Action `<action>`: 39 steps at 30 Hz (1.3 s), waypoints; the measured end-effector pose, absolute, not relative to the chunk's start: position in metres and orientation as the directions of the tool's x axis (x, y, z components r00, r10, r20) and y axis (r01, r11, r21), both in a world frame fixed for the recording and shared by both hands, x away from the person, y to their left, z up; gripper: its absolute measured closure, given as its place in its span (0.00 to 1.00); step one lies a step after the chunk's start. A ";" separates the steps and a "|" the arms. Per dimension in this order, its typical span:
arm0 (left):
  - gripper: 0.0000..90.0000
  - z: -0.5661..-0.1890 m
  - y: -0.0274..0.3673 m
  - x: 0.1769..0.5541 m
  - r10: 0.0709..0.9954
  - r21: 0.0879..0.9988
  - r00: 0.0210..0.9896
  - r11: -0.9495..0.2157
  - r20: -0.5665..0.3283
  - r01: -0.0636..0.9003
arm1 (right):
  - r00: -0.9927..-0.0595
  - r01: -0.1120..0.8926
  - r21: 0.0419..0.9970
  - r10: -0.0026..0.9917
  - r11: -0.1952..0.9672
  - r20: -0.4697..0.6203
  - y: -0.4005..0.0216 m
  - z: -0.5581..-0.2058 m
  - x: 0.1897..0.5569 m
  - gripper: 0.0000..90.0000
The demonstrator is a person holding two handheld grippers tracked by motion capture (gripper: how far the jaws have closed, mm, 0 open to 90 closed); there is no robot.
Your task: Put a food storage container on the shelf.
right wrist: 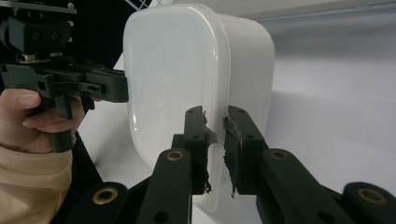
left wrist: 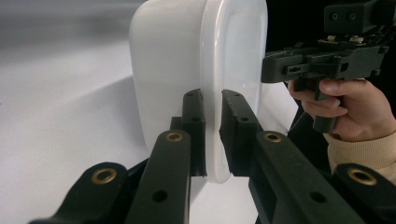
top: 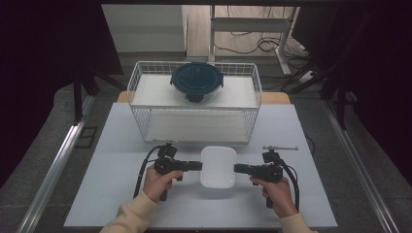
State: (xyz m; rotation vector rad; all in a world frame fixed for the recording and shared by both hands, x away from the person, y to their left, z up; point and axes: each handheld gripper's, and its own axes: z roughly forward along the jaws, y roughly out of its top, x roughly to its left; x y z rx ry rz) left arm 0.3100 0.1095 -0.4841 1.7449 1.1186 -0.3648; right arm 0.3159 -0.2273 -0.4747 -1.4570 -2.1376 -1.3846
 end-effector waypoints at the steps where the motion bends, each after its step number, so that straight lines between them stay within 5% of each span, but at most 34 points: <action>1: 0.90 -0.484 0.109 0.310 0.515 0.580 0.532 -0.080 -0.673 0.811 | -0.494 0.810 0.581 0.618 0.073 0.611 -0.227 -0.474 0.315 0.88; 39: 0.89 -0.433 0.120 0.294 0.529 0.705 0.633 -0.089 -0.566 0.704 | -0.628 0.680 0.726 0.592 0.101 0.506 -0.220 -0.422 0.299 0.89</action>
